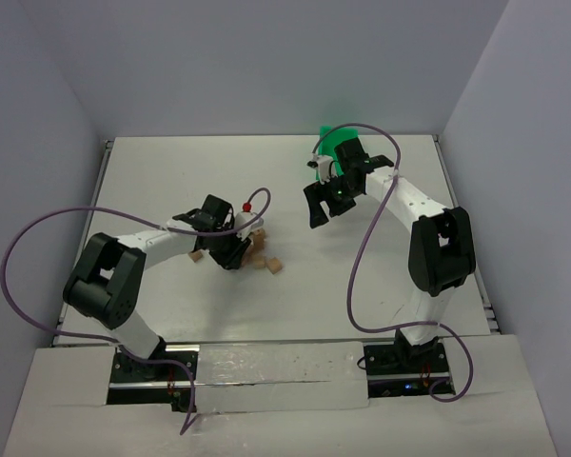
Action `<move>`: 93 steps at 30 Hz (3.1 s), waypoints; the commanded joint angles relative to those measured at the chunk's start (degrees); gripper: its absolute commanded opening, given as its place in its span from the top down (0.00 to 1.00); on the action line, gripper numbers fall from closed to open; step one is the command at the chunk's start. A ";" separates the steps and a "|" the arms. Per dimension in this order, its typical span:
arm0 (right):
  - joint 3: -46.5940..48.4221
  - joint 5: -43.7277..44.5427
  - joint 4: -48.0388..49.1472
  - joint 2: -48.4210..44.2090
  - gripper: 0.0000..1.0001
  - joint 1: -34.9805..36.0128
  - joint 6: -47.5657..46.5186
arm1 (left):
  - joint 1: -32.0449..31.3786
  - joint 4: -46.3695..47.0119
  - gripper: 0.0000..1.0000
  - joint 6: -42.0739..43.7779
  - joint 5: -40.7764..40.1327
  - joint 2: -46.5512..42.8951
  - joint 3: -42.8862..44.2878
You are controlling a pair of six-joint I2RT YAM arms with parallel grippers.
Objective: Build the wood block tower
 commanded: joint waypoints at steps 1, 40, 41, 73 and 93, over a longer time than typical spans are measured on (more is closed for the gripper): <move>0.72 -1.34 -0.95 0.27 0.15 -0.57 -0.40 | 0.96 0.61 0.57 1.72 -0.72 0.50 2.98; 0.85 -1.74 -2.62 0.36 0.10 -0.57 -1.56 | 3.13 -32.45 0.01 78.20 15.96 -5.21 17.87; 0.85 -1.66 -2.62 0.28 0.10 -0.57 -1.64 | 2.96 -32.54 0.01 78.37 16.13 -4.54 18.29; 2.18 -1.83 -4.20 3.50 0.07 -1.45 -3.56 | 0.84 -29.19 0.01 76.47 16.30 10.93 23.98; 2.87 -2.00 -4.47 4.93 0.07 -1.98 -4.02 | 0.49 -29.20 0.01 75.91 15.34 14.33 24.92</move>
